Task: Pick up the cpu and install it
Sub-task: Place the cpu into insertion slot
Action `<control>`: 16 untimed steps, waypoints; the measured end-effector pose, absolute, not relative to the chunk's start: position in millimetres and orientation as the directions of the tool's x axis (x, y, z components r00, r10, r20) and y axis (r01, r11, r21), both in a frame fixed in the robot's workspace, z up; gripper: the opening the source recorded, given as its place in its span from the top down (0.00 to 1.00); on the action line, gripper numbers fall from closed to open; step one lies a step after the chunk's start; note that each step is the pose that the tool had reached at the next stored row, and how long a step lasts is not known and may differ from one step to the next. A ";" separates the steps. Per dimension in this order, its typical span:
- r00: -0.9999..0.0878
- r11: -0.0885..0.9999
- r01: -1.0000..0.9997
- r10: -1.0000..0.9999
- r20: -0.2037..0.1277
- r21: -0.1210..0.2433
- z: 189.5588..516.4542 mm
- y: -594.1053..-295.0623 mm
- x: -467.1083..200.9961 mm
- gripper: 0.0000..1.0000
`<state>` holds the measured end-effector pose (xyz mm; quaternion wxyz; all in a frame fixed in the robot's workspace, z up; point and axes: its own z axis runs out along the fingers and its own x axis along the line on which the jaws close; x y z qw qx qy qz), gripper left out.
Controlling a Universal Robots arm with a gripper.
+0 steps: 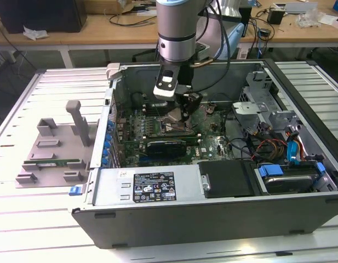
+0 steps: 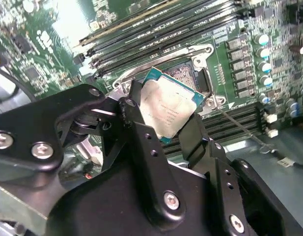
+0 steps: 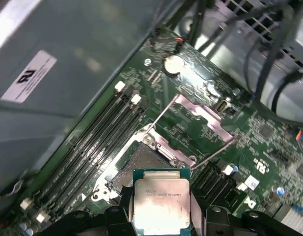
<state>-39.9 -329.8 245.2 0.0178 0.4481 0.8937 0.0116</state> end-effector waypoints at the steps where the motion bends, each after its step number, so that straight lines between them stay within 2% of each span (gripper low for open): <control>1: -0.577 0.577 0.816 0.816 -0.022 0.037 245.1 -329.8 -39.9 0.45; 12: -0.383 0.384 0.923 0.923 -0.021 0.037 244.3 -329.8 -39.9 0.45; 16: -0.263 0.264 0.964 0.965 -0.021 0.037 243.9 -329.7 -39.9 0.45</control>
